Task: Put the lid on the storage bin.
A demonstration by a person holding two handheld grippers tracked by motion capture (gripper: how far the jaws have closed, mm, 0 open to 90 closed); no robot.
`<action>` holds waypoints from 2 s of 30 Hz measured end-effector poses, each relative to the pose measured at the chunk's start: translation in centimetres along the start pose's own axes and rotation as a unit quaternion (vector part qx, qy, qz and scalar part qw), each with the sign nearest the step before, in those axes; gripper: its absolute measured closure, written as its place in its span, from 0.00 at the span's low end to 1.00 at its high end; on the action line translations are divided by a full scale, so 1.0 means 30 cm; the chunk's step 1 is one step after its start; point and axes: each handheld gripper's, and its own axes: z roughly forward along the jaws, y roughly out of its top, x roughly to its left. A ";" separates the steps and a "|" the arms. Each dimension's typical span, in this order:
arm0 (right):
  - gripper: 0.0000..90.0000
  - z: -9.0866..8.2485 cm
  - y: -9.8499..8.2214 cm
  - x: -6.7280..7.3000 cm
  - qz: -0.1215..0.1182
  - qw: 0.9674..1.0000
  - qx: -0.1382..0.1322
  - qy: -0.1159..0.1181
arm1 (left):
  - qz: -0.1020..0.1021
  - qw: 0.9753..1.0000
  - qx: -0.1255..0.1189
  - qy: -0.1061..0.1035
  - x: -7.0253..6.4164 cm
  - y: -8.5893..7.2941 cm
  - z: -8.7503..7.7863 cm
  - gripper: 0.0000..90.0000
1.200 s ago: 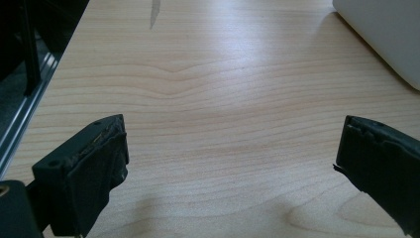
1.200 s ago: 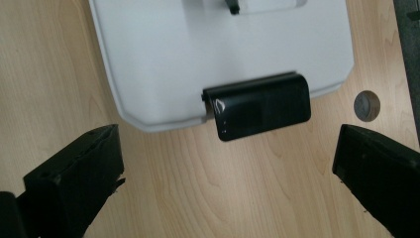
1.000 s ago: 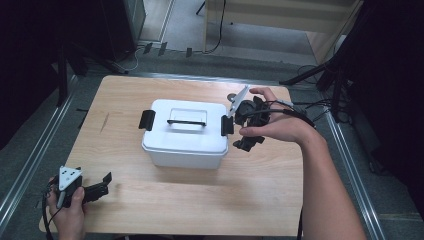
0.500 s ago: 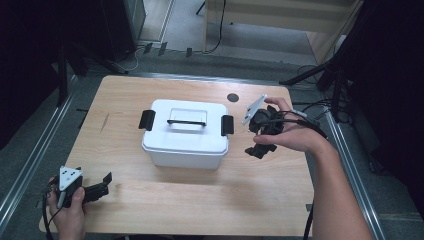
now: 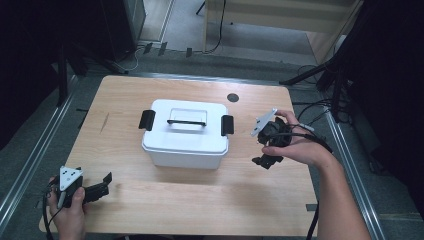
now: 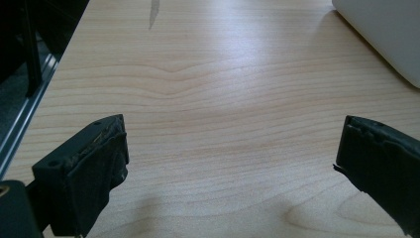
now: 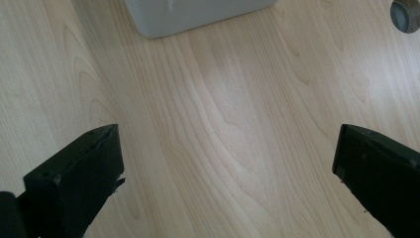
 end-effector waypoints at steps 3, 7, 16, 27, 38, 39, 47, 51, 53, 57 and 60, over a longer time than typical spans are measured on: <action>0.00 0.009 -0.021 0.009 0.004 1.000 -0.003 0.000 | 0.001 1.000 0.001 0.001 0.000 0.000 0.000 0.00; 0.00 0.019 -0.047 0.018 0.006 1.000 -0.011 0.000 | 0.002 1.000 0.001 0.001 -0.001 0.000 0.000 0.00; 0.00 0.043 -0.112 0.043 0.021 1.000 -0.019 -0.002 | 0.003 1.000 0.001 0.002 -0.001 0.000 0.000 0.00; 0.00 0.079 -0.214 0.072 0.053 0.998 -0.042 -0.009 | 0.005 1.000 0.002 0.000 -0.002 0.000 -0.001 0.00; 0.00 0.103 -0.303 0.105 0.087 0.992 -0.082 -0.041 | 0.003 1.000 0.000 0.000 -0.002 -0.001 -0.001 0.00; 0.00 0.107 -0.311 0.107 0.088 0.992 -0.086 -0.042 | 0.003 1.000 0.000 0.000 -0.001 -0.001 -0.002 0.00; 0.00 0.138 -0.369 0.131 0.114 0.987 -0.101 -0.043 | 0.003 1.000 -0.005 0.000 -0.001 -0.001 -0.003 0.00; 0.00 0.153 -0.398 0.142 0.127 0.985 -0.113 -0.041 | 0.001 1.000 -0.007 -0.002 0.001 -0.002 -0.003 0.00; 0.00 0.161 -0.414 0.148 0.132 0.983 -0.118 -0.044 | 0.001 1.000 -0.006 -0.002 0.001 -0.001 -0.004 0.00; 0.00 0.173 -0.450 0.158 0.151 0.979 -0.133 -0.044 | 0.002 1.000 -0.008 -0.001 0.000 -0.002 -0.004 0.00; 0.00 0.180 -0.476 0.169 0.162 0.975 -0.141 -0.048 | 0.003 1.000 -0.007 -0.001 -0.001 -0.002 -0.004 0.00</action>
